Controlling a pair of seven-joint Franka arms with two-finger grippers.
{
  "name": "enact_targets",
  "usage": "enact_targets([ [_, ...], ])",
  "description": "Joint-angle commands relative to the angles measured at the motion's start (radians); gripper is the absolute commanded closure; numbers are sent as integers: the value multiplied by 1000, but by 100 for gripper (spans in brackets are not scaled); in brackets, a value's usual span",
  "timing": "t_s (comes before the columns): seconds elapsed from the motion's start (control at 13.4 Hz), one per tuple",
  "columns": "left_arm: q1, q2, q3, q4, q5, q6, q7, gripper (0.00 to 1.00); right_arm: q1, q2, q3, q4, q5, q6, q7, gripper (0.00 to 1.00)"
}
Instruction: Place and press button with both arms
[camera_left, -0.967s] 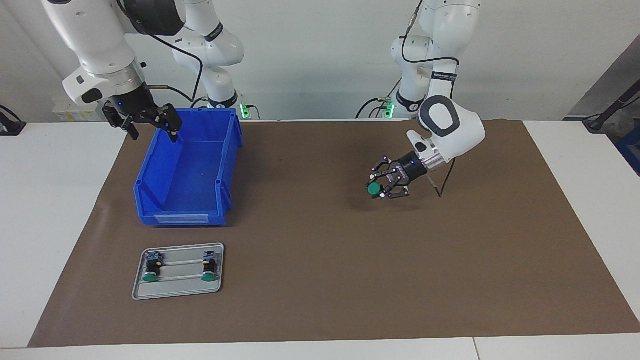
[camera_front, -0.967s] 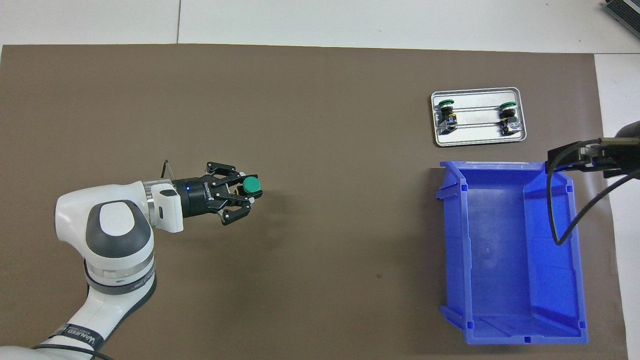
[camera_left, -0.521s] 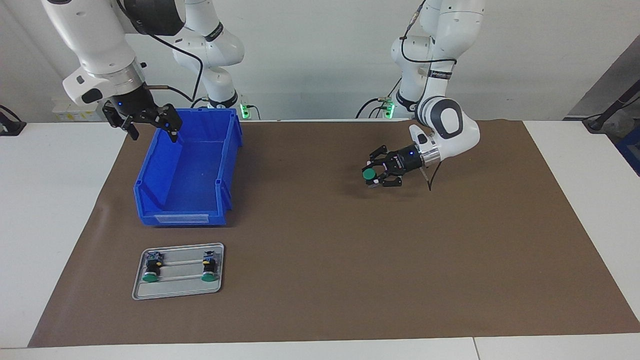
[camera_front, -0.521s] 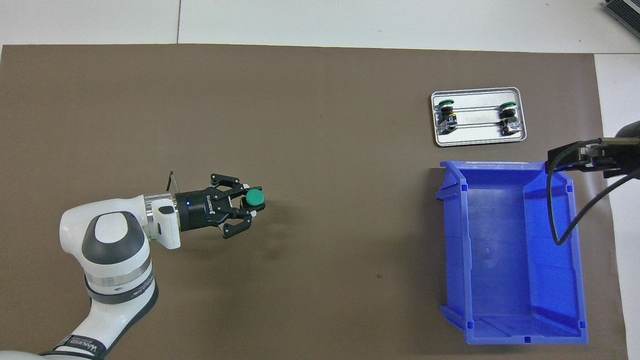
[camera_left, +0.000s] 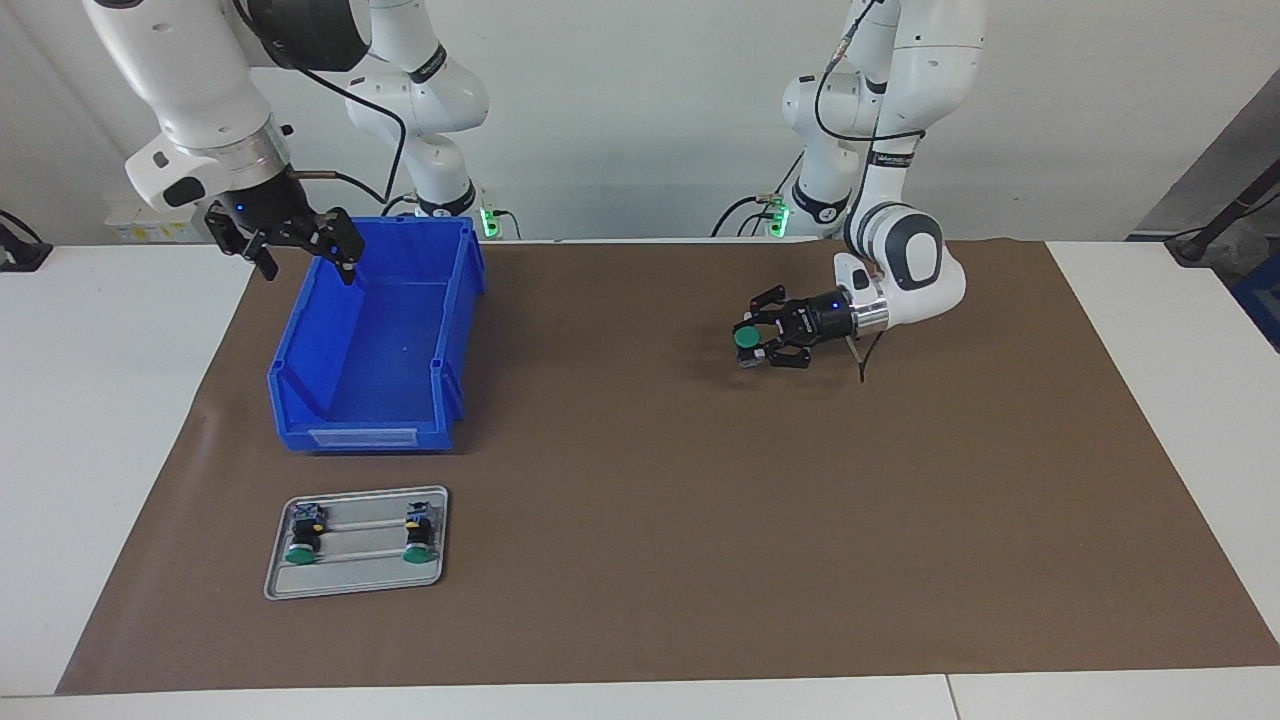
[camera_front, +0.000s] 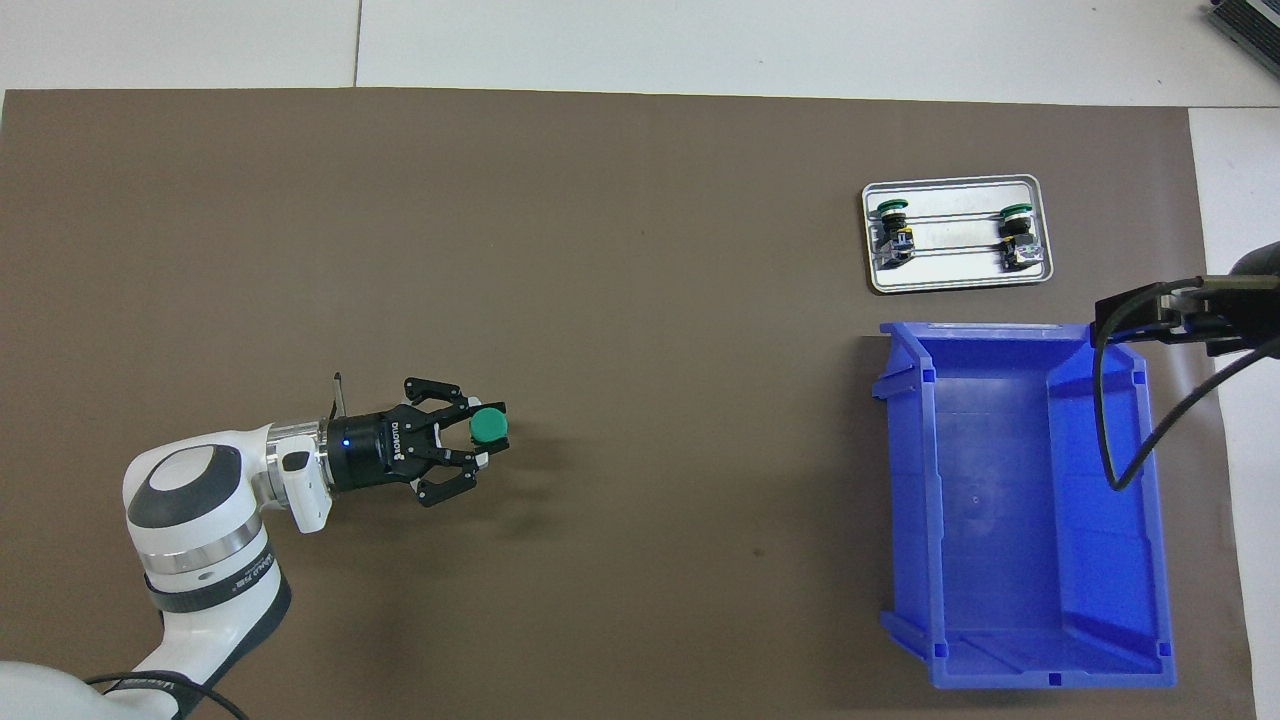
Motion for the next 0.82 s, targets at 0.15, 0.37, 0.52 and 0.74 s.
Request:
enact_targets([
  [0.15,-58,25,-10,-1,-195,-13,35,79,-5,-23,4,-22,3,-4,-20,0],
  [0.37,-122,29,-12,-1,-233,48,82,79,-5,-23,4,-22,2,-4,-20,0],
  [0.52,-129,29,-12,-6,-234,57,89,80,-5,-23,4,-22,2,-4,-20,0],
  [0.74,-126,49,-10,-9,-233,59,110,80,-5,-23,4,-22,3,-4,-20,0],
])
